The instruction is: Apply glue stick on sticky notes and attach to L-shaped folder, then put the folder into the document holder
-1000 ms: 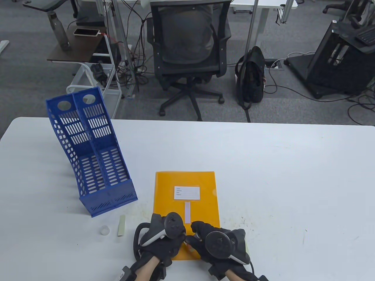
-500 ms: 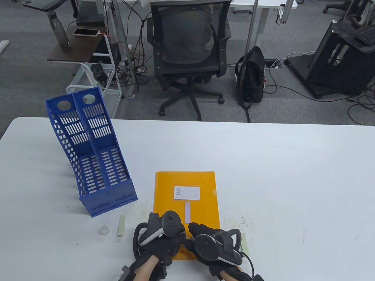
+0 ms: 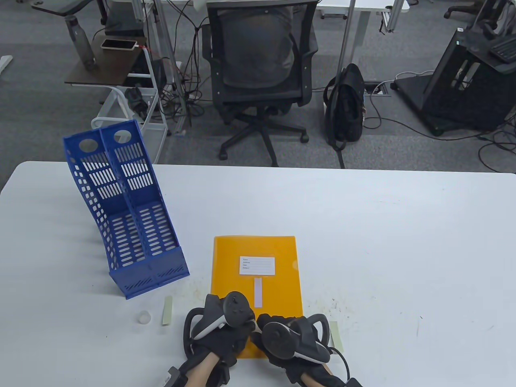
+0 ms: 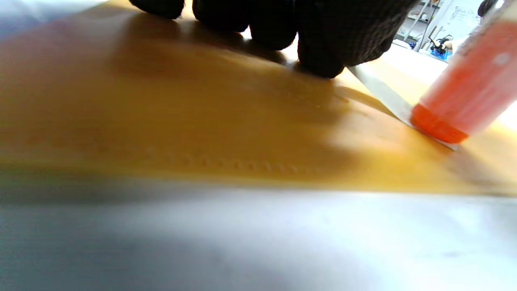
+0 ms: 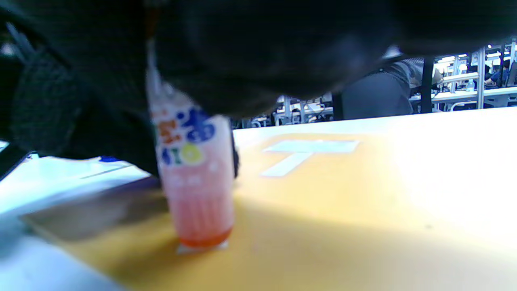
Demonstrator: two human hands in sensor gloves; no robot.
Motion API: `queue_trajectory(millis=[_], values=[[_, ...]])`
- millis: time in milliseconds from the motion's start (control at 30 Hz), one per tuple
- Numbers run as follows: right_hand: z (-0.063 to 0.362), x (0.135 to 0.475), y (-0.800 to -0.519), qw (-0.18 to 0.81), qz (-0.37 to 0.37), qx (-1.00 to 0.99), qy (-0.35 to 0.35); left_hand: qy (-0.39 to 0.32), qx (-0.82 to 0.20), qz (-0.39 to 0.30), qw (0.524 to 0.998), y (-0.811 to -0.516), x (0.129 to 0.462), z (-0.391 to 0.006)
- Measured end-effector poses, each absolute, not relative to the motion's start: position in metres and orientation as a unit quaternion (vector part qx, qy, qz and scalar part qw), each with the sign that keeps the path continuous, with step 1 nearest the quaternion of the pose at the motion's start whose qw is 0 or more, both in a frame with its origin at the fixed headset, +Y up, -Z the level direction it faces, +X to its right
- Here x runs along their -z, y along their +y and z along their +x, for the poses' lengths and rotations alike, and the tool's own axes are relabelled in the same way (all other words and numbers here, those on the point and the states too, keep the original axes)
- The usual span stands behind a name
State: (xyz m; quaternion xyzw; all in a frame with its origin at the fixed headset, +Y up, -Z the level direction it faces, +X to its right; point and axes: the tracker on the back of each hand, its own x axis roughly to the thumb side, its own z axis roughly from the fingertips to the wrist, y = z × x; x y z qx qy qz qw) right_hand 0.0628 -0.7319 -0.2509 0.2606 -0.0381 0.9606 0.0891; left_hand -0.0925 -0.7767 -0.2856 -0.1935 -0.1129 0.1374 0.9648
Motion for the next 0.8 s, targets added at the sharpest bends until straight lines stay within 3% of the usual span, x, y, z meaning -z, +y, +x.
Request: queue_trajectory(millis=[233,567,800], values=[[0.086,0.249,-0.72,0.161,0.24,-0.951,-0.112,-0.113,-0.138,-0.194,0.965,-0.777,0.285,-0.093],[0.07,0.252,-0.738,0.131,0.248,-0.958,-0.053,-0.11,-0.139,-0.198,0.964,-0.778,0.284,-0.093],[0.072,0.255,-0.735,0.139,0.244,-0.96,-0.019,-0.108,-0.139,-0.198,0.964,-0.778,0.284,-0.093]])
